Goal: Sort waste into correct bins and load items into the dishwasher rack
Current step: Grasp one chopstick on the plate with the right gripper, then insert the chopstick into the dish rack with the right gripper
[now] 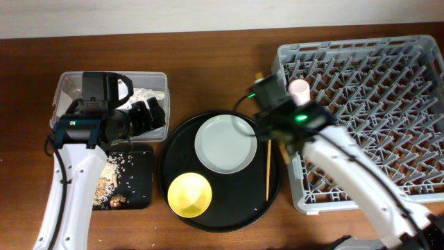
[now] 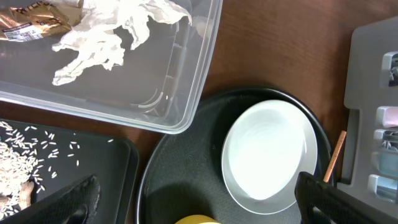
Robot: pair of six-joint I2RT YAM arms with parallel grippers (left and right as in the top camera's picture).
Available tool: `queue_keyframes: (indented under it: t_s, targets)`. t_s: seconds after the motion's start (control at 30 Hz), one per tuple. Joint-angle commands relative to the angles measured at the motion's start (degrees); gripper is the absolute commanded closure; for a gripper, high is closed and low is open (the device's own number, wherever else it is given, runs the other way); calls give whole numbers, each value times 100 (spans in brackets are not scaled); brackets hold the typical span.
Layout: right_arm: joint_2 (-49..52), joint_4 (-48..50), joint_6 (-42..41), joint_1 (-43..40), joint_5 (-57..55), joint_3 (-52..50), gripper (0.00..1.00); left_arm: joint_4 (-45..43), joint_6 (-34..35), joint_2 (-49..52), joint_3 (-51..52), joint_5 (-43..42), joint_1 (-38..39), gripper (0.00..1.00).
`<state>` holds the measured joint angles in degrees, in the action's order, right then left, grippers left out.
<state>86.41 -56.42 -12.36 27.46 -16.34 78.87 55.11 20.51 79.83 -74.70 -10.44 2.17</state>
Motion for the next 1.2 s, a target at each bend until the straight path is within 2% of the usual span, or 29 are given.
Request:
queue_keyframes:
  t_s: [0.0, 0.1, 0.27, 0.37, 0.53, 0.6, 0.63, 0.7, 0.83, 1.03, 1.17]
  targets:
    - [-155, -116, 1099, -946, 85, 61, 96, 9, -90, -4, -13, 44, -22, 1]
    - [4, -127, 1650, -1617, 457, 42, 96, 7, -90, -4, -13, 44, -22, 1]
    - [435, 96, 1692, -2498, 568, 42, 96, 9, -90, -4, -13, 42, -22, 1]
    - [721, 160, 1991, -2796, 776, 42, 96, 9, -90, -4, -13, 44, -22, 1]
    - [1152, 337, 2004, -3086, 778, 42, 96, 7, -90, -4, -13, 44, -22, 1]
    - [1281, 411, 1993, -3152, 785, 44, 77, 9, -90, -4, -13, 44, -22, 1]
    - [1322, 439, 1982, -3163, 822, 44, 63, 9, -90, -4, -13, 42, -22, 1]
    - [1333, 437, 1982, -3163, 870, 44, 51, 9, -90, -4, -13, 44, -22, 1]
    - [1220, 208, 1749, -3161, 1071, 179, 50, 9, -90, -4, -13, 42, -22, 1]
    - [577, -2028, 1521, -2951, 3593, 1779, 46, 9, -90, -4, -13, 42, -22, 1]
    - [44, -2736, 1261, -2566, 3626, 1884, 45, 9, -90, -4, -13, 42, -22, 1]
